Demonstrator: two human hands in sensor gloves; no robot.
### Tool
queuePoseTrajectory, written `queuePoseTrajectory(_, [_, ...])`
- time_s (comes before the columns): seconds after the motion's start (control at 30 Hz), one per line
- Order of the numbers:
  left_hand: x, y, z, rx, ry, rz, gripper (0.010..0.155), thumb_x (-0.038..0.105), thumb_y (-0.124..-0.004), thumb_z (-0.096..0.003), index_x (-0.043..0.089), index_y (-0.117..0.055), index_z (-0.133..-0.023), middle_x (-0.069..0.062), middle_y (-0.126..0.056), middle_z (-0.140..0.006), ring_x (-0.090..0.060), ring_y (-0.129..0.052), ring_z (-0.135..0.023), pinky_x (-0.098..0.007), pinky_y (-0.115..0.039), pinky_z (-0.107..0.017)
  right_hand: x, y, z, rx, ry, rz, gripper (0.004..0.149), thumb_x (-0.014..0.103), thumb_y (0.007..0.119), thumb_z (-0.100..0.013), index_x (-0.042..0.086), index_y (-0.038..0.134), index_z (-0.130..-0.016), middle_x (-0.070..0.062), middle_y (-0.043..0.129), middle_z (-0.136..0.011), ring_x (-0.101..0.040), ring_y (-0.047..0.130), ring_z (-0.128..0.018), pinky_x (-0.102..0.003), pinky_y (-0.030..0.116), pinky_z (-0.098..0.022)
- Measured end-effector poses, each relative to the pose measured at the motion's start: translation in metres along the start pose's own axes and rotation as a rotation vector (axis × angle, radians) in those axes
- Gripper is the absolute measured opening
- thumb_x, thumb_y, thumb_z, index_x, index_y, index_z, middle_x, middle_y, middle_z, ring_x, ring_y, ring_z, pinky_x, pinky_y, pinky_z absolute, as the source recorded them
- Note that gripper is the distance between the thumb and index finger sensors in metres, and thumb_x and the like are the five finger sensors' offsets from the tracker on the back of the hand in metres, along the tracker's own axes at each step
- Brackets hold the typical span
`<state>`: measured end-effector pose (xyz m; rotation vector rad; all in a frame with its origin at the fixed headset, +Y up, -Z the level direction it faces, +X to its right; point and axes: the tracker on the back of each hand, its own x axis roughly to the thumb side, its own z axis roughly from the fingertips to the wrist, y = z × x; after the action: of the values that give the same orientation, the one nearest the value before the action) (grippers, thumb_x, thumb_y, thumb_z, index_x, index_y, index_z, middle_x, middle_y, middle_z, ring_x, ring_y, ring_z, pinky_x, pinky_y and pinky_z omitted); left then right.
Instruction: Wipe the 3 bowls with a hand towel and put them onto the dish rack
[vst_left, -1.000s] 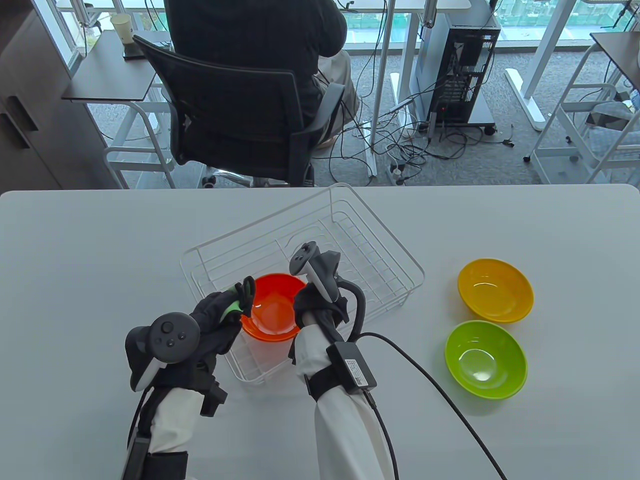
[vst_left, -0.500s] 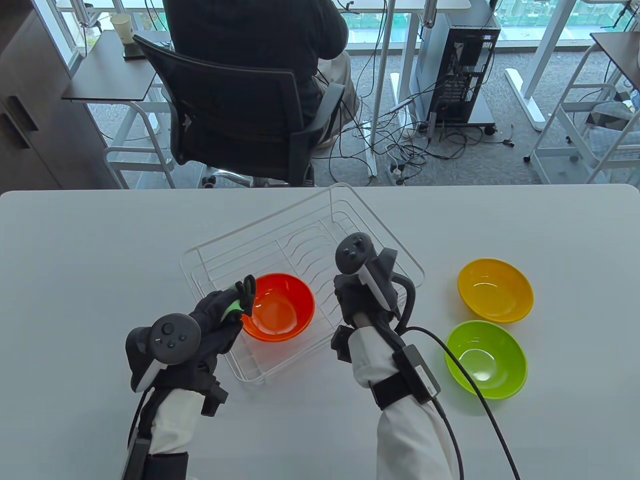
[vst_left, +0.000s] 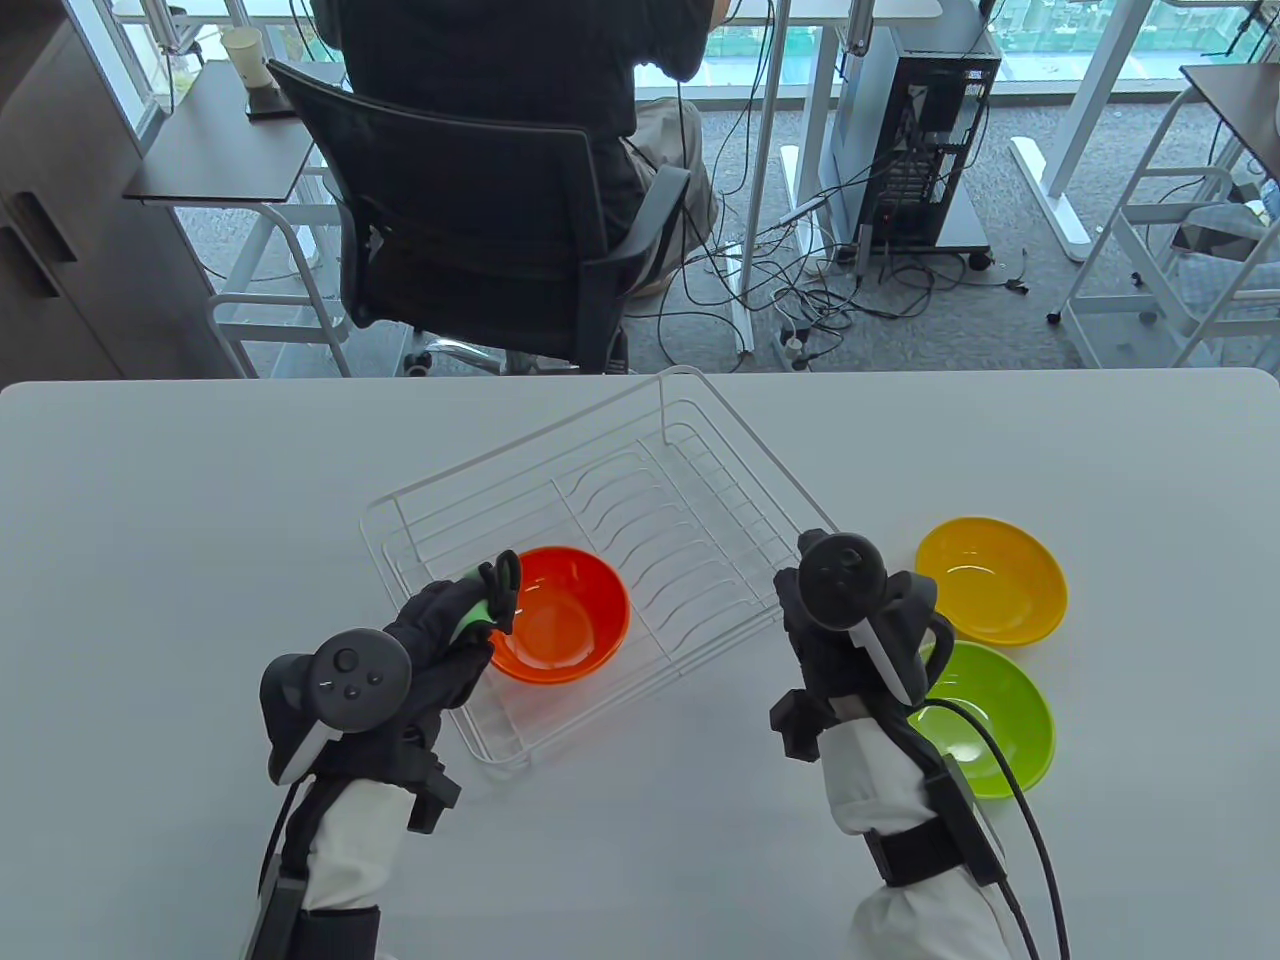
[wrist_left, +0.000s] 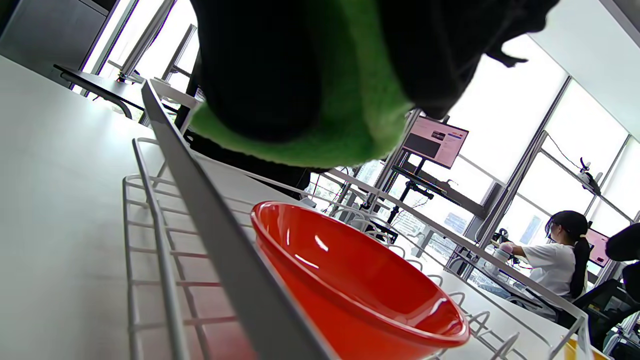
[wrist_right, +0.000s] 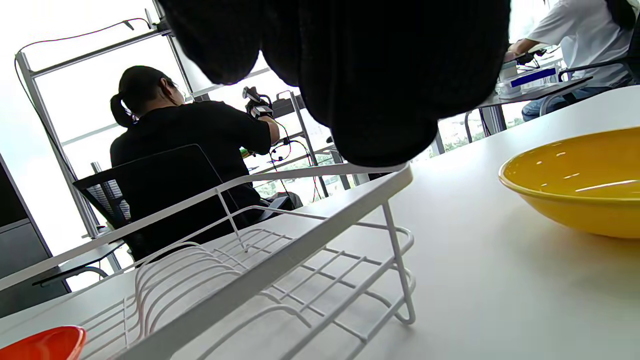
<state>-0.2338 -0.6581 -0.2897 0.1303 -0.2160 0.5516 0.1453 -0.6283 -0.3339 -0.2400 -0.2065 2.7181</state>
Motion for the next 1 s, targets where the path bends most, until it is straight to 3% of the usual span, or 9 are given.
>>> queuePoseTrajectory(0.3, [0.002,-0.002,0.0,-0.005,-0.01,-0.019,0.059,0.03,-0.083,-0.052,0.019,-0.068,-0.108,-0.029,-0.074,-0.107,-0.048,-0.089,-0.085,-0.034,-0.094,-0.042,-0.04,-0.009,-0.005,-0.028,0.11,0.028,0.057,0.03,0.083,-0.046,0.005,0.073,-0.097,-0.021,0.086,-0.082,-0.035,0.102,-0.062,-0.048,0.084,-0.046])
queuePoseTrajectory(0.6, [0.002,-0.003,0.0,-0.006,-0.008,-0.019,0.059,0.03,-0.083,-0.052,0.019,-0.068,-0.108,-0.03,-0.074,-0.108,-0.049,-0.088,-0.085,-0.034,-0.094,-0.042,-0.098,-0.005,-0.017,0.015,0.323,0.055,0.058,0.029,0.083,-0.046,0.006,0.072,-0.098,-0.022,0.083,-0.086,-0.039,0.097,-0.07,-0.053,0.079,-0.054])
queuePoseTrajectory(0.8, [0.002,-0.003,0.0,-0.01,-0.009,-0.021,0.059,0.03,-0.083,-0.0521,0.019,-0.068,-0.108,-0.03,-0.074,-0.107,-0.049,-0.088,-0.085,-0.034,-0.094,-0.042,-0.131,-0.002,-0.018,0.008,0.45,0.187,0.062,0.03,0.085,-0.045,0.005,0.069,-0.099,-0.024,0.076,-0.093,-0.046,0.087,-0.082,-0.059,0.069,-0.062])
queuePoseTrajectory(1.0, [0.002,-0.003,0.0,-0.015,-0.004,-0.027,0.059,0.03,-0.082,-0.0521,0.019,-0.068,-0.108,-0.03,-0.074,-0.108,-0.049,-0.088,-0.085,-0.034,-0.094,-0.042,-0.154,0.005,-0.019,0.077,0.55,0.339,0.072,0.031,0.086,-0.044,0.004,0.06,-0.104,-0.027,0.065,-0.101,-0.051,0.074,-0.092,-0.063,0.06,-0.067])
